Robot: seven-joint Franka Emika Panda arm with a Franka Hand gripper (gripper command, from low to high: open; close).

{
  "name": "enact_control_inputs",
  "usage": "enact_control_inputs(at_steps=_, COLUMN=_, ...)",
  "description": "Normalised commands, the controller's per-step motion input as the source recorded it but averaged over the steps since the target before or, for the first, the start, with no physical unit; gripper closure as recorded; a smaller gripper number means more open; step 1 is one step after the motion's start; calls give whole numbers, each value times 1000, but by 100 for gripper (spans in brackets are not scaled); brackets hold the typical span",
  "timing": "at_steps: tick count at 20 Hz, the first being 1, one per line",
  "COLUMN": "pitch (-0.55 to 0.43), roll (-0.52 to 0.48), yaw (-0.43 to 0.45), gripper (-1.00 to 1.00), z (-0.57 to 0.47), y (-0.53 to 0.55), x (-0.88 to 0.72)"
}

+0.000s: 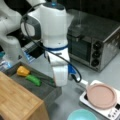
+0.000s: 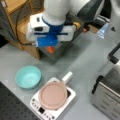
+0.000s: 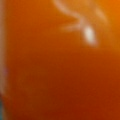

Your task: Open the drawer. Pick up the carrot. Put the carrots in the drawer.

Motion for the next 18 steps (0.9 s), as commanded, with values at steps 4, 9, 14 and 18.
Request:
enact_control_inputs(at_steps=4, pitch=-50, roll=227, yaw=316, gripper=100, z=-20, y=-90, x=-194)
enact_control_inputs(at_steps=9, pitch=-22, roll=200, yaw=197, gripper=100, z=9, y=-109, x=-170)
enact_control_inputs(at_steps=14, pitch=2, roll=192, yaw=154, gripper=100, z=-69, y=-68, x=-87)
enact_control_inputs(at_steps=18, pitch=28, roll=175, yaw=236, gripper=100, z=-144, y=-56, x=-9)
